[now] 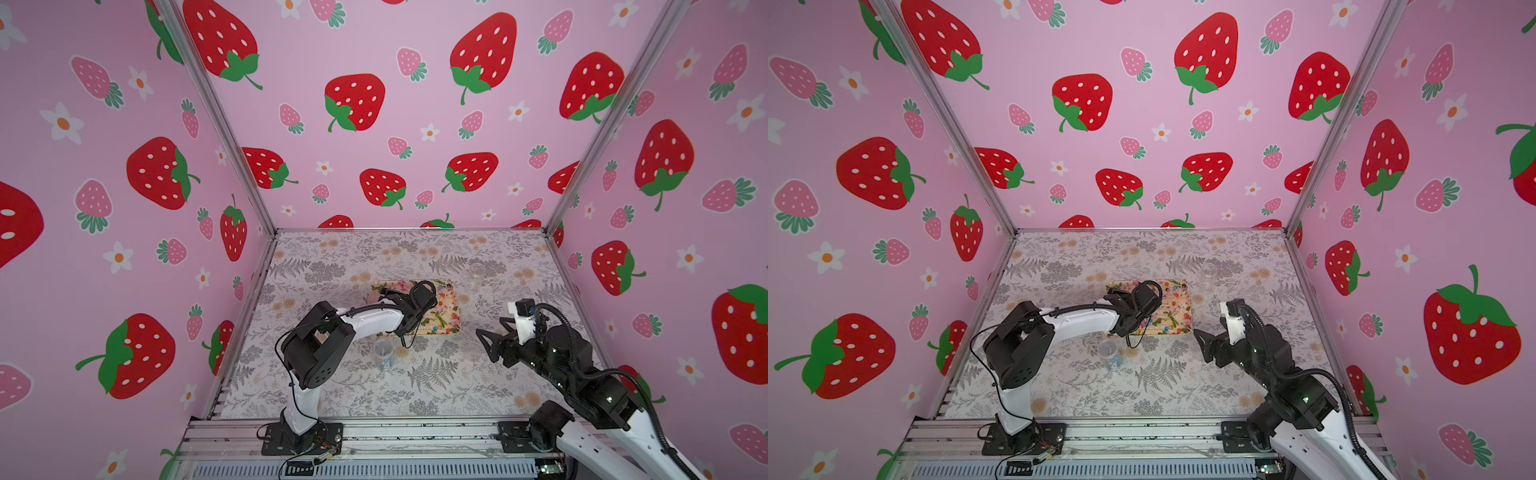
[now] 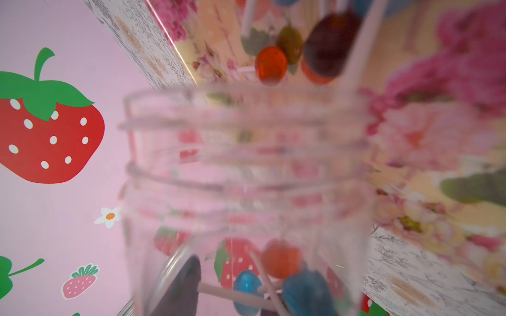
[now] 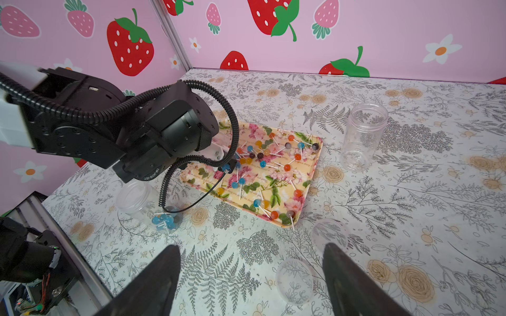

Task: Pour the candies out of the jar
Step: 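Pour the candies out of the jar onto the tray.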

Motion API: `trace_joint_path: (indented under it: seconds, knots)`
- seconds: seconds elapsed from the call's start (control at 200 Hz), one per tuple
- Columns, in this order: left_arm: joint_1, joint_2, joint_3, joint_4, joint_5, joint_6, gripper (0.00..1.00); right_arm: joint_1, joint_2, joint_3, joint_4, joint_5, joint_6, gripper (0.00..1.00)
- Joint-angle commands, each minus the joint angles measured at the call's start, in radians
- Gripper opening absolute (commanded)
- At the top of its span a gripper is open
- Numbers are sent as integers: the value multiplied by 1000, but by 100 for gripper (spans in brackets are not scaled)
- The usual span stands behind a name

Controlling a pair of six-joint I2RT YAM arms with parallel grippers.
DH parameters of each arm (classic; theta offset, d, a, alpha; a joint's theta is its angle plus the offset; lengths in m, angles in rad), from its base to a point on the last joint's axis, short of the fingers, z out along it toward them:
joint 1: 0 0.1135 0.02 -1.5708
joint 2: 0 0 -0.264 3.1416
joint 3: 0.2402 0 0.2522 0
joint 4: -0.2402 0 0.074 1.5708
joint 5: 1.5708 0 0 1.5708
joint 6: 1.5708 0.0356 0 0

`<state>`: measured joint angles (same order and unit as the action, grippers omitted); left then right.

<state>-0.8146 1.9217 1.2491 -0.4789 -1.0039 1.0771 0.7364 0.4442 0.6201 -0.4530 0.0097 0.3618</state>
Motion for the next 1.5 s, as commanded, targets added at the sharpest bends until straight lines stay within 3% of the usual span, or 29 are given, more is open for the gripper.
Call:
trace_joint_path:
  seconds: [0.0,0.455,0.89,1.491]
  knots:
    - [-10,-25,-9,-60,-34,13,45,-3,-22,-16,-8,-7,-7,84]
    - [-31,-34,-33,-164,-3,-75,46,-3,-37,-21,-22,5,-11,84]
    - [-39,118,39,-180,-12,-150,47,-3,-52,-8,-66,37,-25,85]
    - [-19,-27,31,-188,-35,-72,47,-6,28,32,-46,27,-47,85]
